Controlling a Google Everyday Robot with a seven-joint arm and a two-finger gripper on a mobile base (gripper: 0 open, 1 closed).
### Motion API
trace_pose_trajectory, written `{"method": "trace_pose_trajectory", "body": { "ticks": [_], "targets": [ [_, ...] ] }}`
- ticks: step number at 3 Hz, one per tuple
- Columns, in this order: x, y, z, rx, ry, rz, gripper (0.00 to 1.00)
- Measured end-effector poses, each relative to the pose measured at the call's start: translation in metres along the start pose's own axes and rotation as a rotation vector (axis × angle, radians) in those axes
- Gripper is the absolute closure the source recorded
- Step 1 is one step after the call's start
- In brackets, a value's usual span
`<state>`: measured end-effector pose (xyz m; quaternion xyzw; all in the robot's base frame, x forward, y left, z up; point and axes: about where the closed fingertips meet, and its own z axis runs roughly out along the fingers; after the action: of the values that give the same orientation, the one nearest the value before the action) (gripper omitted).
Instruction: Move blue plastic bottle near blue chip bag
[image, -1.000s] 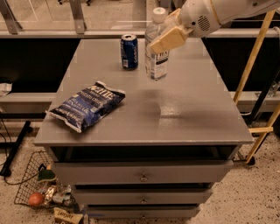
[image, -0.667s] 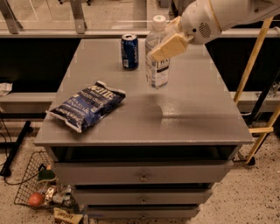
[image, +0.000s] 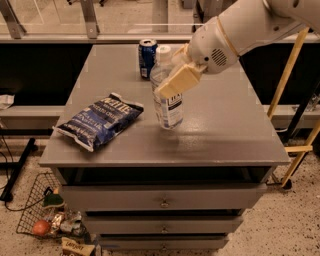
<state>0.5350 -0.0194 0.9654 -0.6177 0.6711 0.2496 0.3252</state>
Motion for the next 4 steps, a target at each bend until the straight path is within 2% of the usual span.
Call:
{"method": "trace_pose_trajectory", "body": {
  "ticks": [1,2,3,4],
  "targets": [
    [-0.009,0.018,0.033,-0.07,0.027,-0.033,1.0],
    [-0.025,0.024,0.071,-0.145,0.035,-0.081,1.0],
    [-0.033,0.024,0.085,-0.169,0.026,-0.106,1.0],
    [-0.043,0.021,0.084,-0.143,-0.015,-0.133,1.0]
  ]
}}
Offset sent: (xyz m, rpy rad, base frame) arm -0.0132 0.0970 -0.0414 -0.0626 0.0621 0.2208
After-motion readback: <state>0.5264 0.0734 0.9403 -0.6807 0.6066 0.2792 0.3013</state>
